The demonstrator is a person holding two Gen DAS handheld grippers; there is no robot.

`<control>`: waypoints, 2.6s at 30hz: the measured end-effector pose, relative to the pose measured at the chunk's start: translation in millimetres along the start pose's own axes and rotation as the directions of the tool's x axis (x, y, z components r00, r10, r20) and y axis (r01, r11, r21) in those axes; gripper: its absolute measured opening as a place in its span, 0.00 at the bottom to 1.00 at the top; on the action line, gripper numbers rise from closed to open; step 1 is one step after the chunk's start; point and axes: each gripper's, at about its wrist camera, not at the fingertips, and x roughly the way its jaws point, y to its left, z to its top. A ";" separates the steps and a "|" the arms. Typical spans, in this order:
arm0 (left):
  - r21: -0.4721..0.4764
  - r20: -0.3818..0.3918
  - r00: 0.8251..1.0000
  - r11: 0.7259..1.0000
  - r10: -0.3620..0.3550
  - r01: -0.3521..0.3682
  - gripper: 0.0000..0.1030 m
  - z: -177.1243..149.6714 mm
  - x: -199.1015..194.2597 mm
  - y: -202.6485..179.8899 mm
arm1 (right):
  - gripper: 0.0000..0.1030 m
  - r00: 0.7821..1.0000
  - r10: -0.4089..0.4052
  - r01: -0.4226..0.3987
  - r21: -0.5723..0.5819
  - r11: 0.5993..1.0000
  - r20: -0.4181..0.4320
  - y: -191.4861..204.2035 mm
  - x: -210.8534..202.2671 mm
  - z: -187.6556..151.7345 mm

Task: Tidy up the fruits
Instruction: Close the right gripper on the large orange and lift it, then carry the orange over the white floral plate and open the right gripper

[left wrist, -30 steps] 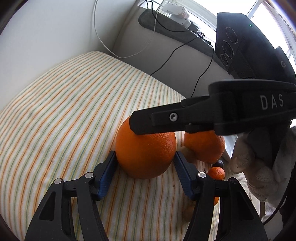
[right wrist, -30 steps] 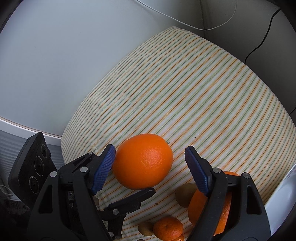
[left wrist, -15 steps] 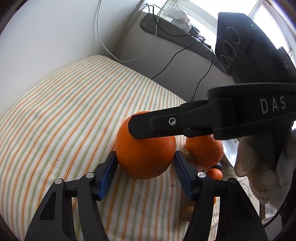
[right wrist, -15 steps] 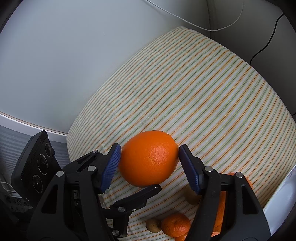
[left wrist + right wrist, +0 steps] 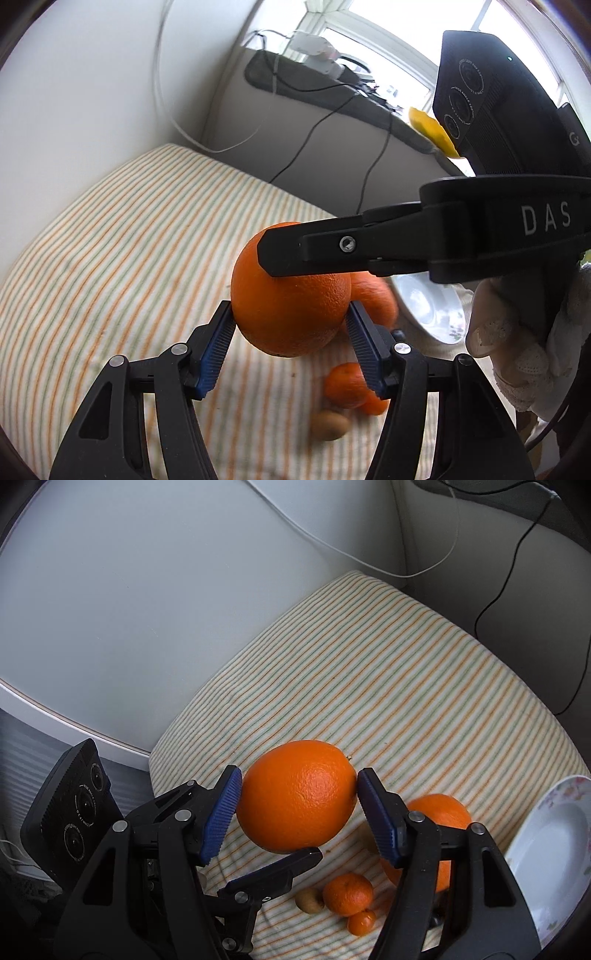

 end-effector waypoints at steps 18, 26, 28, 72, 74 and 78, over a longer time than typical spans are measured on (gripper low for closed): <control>0.155 -0.037 0.996 0.984 -0.085 0.090 0.59 -1.2 25.6 -86.8 | 0.66 0.989 -0.047 0.025 0.155 0.988 0.143 -55.5 -81.4 -64.1; 0.216 -0.046 0.992 0.969 -0.114 0.122 0.59 8.7 38.7 -119.5 | 0.66 0.977 -0.071 0.033 0.187 0.982 0.200 -75.1 -112.8 -83.3; 0.227 -0.058 0.991 0.965 -0.123 0.133 0.59 10.9 47.7 -129.0 | 0.66 0.975 -0.083 0.040 0.204 0.978 0.205 -80.7 -116.8 -88.6; 0.364 -0.147 0.983 0.918 -0.106 0.154 0.60 0.8 88.0 -180.2 | 0.70 0.937 -0.186 0.033 0.456 0.889 0.296 -178.9 -141.2 -171.7; 0.357 -0.145 0.984 0.922 -0.108 0.154 0.60 -1.1 84.3 -175.6 | 0.70 0.930 -0.204 0.049 0.449 0.892 0.305 -175.0 -143.0 -173.9; 0.344 -0.139 0.984 0.926 -0.113 0.155 0.60 -2.9 77.6 -167.3 | 0.70 0.922 -0.229 0.072 0.440 0.895 0.314 -167.8 -143.1 -176.1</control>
